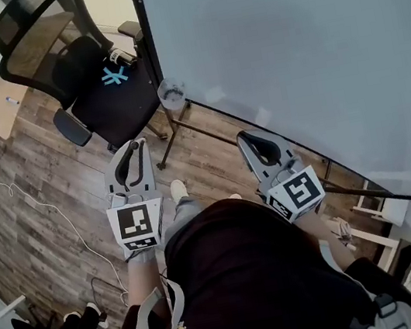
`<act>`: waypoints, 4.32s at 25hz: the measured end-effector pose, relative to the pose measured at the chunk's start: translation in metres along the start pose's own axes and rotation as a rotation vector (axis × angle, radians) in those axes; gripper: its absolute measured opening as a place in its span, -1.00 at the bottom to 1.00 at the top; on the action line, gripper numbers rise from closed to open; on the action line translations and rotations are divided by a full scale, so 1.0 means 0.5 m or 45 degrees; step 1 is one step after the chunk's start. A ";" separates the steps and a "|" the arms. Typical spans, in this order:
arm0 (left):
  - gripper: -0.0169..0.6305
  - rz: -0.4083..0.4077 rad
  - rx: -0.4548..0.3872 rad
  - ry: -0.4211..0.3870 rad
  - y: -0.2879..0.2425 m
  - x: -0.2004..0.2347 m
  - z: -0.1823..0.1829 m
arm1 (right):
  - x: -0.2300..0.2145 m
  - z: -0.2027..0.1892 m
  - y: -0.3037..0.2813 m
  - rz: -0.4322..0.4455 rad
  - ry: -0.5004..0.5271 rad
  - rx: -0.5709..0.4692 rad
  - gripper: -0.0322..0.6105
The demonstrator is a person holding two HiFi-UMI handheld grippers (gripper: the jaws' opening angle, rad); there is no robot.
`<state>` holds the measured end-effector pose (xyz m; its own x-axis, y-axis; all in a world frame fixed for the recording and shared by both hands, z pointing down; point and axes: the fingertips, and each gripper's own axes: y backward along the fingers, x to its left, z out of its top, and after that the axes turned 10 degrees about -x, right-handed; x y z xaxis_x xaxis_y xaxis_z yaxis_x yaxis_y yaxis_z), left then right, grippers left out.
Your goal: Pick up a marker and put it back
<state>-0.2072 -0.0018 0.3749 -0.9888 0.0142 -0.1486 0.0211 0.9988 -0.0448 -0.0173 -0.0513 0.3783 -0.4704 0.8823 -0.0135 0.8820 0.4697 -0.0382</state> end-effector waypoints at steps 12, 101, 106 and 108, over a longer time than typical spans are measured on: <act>-0.72 -0.129 -0.057 -0.009 -0.119 -0.015 0.032 | -0.077 0.000 0.027 -0.189 -0.006 -0.005 -0.83; -0.66 -0.294 0.125 0.030 -0.281 -0.111 -0.101 | -0.153 -0.023 0.092 -0.436 -0.047 0.024 -0.83; -0.66 -0.259 0.098 0.031 -0.252 -0.109 -0.074 | -0.149 -0.012 0.076 -0.369 -0.043 -0.005 -0.83; -0.66 -0.246 0.095 0.032 -0.241 -0.111 -0.063 | -0.150 -0.006 0.071 -0.338 -0.044 -0.012 -0.83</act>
<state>-0.1595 -0.1216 0.4196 -0.9788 -0.1752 -0.1057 -0.1593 0.9768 -0.1433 0.0492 -0.1006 0.3811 -0.6857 0.7269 -0.0381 0.7279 0.6847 -0.0359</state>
